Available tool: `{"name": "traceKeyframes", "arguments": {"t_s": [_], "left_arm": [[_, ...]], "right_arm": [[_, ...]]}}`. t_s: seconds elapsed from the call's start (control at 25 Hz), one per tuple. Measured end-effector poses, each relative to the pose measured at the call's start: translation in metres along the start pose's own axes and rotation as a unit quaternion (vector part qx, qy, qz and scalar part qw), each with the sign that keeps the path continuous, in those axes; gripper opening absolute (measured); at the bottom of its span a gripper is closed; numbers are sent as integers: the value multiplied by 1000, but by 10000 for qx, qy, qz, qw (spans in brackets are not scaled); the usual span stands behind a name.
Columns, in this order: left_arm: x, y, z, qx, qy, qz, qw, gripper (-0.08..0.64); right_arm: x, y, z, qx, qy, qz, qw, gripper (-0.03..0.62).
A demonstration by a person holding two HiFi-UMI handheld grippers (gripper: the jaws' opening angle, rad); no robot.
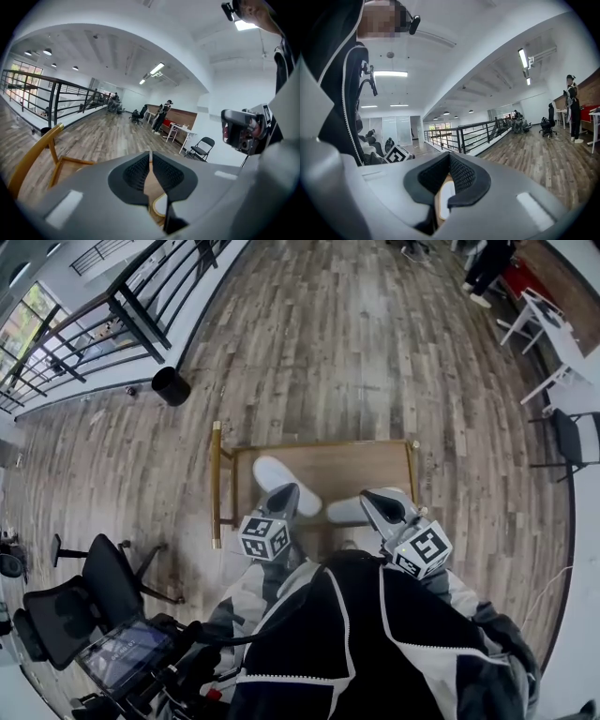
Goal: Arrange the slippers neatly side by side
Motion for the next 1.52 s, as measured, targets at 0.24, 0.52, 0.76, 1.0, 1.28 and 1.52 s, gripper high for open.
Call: {"name": "traceKeyframes", "arguments": {"t_s": [0.24,0.52,0.76,1.0,1.28,1.52], "left_arm": [[56,-20,54,-800,425,657,9937,80],[104,-32,103,-1674,1113,1158,9727,214],[131,-47,119,-2241,1843,1250,9488,232],[147,-59,127,-2454,2128,1333,9363,229],[162,-53,135,-2540,1971,1574,9337,75],[158,-47,139,-2534,1840,1515,9375,35]], "right_arm": [[1,9,-15,184,25,20,9998,5],[1,21,-17,328,135,166,9992,5],[2,37,-20,570,97,277,9979,5],[3,48,-25,804,107,348,9961,5],[2,62,-40,1185,112,281,9925,5],[4,56,-40,1069,107,290,9938,5]]}}
Point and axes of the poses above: the fingertips, and each gripper's own axes: y backward along the fingers, z to its left, x out of its underside, the point moved 3 cm from there along y, backward along the fingers, and after that the axes turned 15 degrees about -z, right-handed, at the moved point
